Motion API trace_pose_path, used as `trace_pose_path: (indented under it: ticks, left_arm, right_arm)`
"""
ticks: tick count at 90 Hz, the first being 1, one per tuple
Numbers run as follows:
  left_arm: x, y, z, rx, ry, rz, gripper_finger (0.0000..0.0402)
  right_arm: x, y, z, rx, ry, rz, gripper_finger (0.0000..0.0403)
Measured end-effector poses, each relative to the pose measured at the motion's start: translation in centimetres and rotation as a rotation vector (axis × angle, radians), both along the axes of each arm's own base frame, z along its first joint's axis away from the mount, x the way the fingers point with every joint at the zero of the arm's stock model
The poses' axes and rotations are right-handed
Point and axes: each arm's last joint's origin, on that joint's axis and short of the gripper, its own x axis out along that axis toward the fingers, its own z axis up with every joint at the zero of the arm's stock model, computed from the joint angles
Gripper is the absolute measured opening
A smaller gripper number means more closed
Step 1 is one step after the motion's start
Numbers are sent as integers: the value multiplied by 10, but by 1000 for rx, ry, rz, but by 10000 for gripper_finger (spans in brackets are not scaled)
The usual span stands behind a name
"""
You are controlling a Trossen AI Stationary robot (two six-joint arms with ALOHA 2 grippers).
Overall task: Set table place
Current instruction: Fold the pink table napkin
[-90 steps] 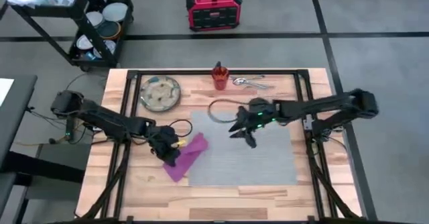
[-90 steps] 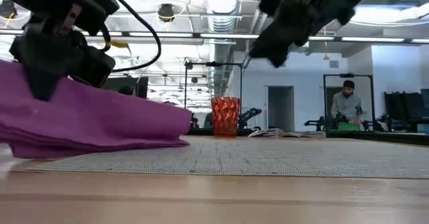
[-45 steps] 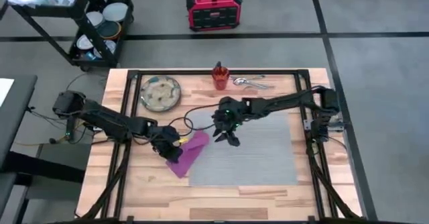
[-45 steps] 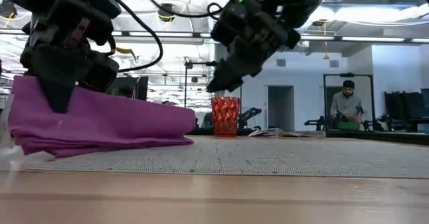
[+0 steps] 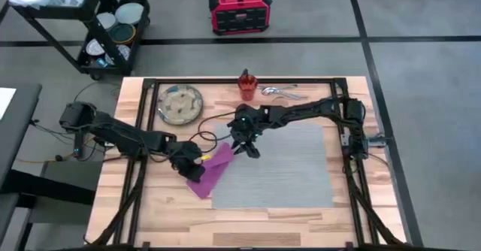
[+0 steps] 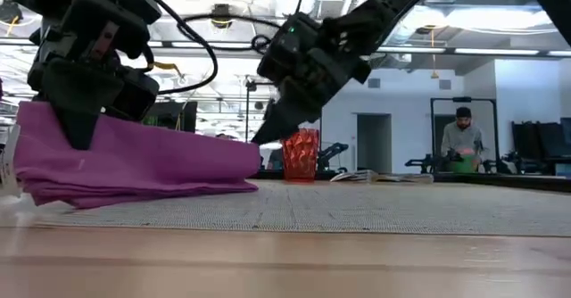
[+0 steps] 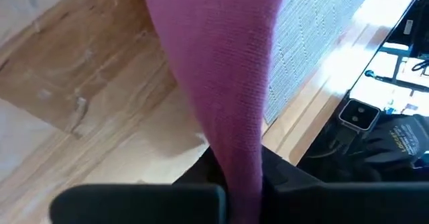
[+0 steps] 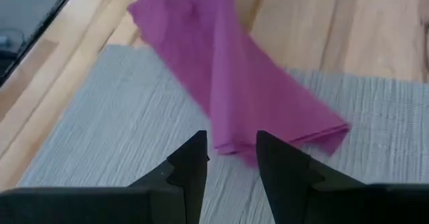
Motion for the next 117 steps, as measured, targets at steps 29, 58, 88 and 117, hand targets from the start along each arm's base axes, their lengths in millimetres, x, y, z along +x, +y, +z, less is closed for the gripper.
trace_pose_path:
  ticks: [29, 58, 88, 117]
  left_arm:
    - [0, 0, 0, 5, -4, -9, 0]
    - [0, 0, 0, 4, -9, -9, 0]
    - [0, 0, 0, 3, -11, -9, 0]
    - [2, 0, 1, 3, -30, -15, 0]
  right_arm:
    - [4, 6, -6, 49, -12, 55, 117]
    - [7, 13, -14, 39, 0, 54, 118]
    - [10, 10, -20, -40, 12, -19, 98]
    - [10, 10, -20, -34, 14, -19, 2]
